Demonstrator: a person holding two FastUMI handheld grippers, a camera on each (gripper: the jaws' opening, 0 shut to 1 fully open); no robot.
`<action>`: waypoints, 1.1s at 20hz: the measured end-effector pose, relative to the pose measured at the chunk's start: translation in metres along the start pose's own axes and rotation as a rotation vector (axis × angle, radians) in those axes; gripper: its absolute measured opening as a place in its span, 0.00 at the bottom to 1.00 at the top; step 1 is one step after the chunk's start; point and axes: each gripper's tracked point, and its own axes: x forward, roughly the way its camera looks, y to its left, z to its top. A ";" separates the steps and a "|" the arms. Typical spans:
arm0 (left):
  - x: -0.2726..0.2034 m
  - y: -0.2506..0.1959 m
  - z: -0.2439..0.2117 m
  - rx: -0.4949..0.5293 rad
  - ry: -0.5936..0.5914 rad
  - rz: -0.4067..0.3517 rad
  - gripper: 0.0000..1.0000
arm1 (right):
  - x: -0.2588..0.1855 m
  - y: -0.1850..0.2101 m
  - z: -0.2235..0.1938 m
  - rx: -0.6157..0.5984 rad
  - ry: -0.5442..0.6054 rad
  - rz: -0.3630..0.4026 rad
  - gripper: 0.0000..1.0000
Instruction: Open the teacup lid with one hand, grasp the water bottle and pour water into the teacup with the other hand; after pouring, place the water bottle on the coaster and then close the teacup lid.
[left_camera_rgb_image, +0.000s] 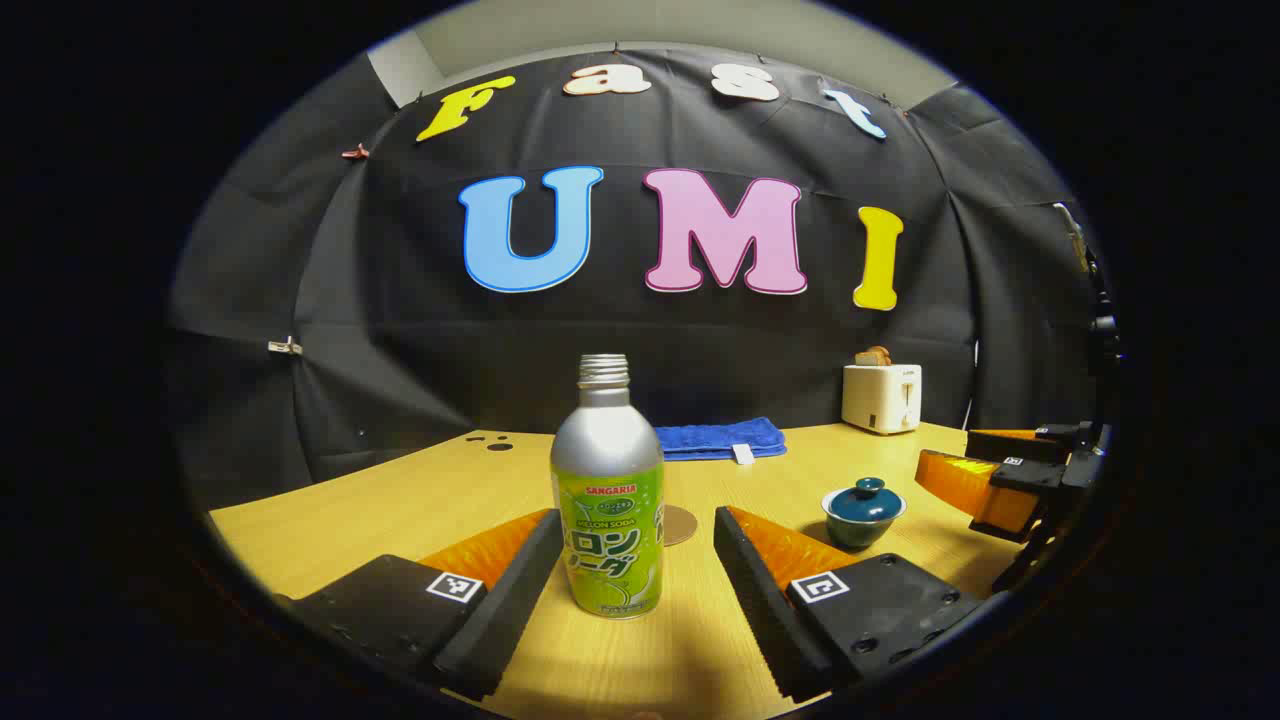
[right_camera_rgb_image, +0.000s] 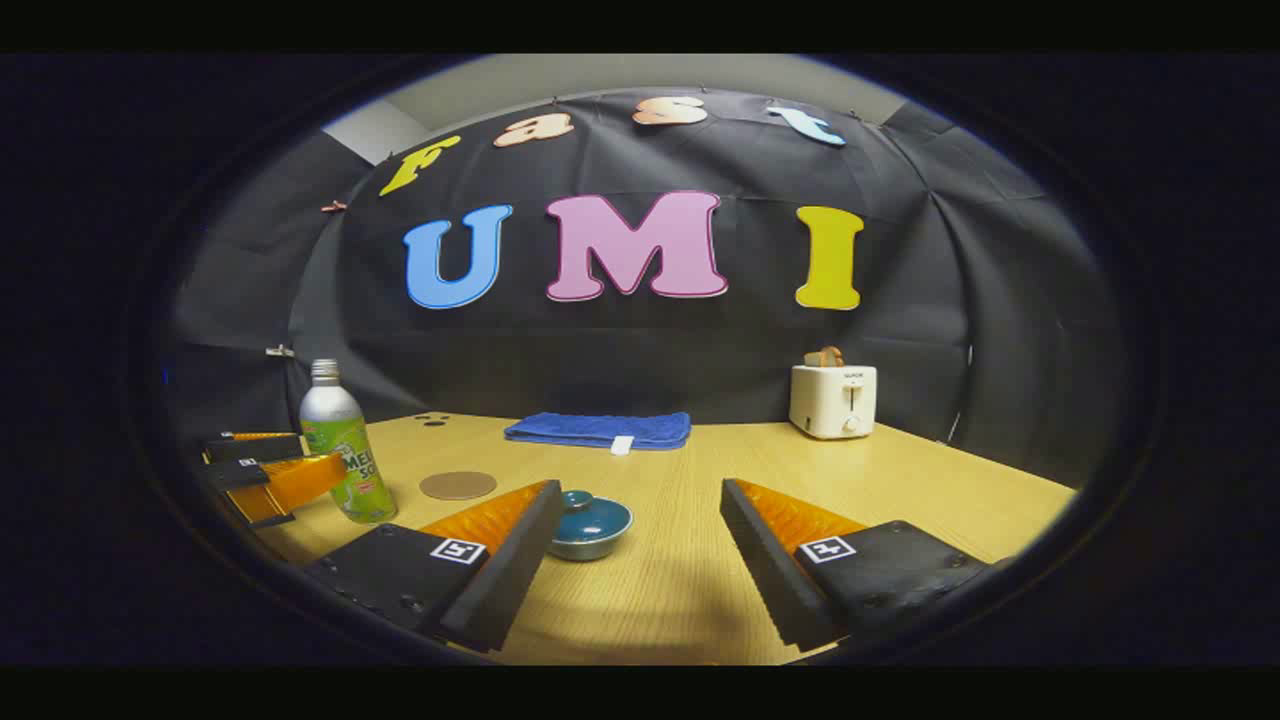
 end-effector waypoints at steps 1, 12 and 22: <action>-0.001 0.001 -0.001 0.001 0.000 0.004 0.96 | 0.000 0.001 0.000 0.000 0.000 0.007 0.98; 0.000 0.022 0.000 0.001 -0.001 -0.027 0.96 | -0.004 0.001 0.001 -0.002 -0.004 -0.007 0.98; 0.001 0.018 -0.001 0.002 -0.002 -0.075 0.96 | -0.008 0.006 0.001 0.000 0.000 0.000 0.98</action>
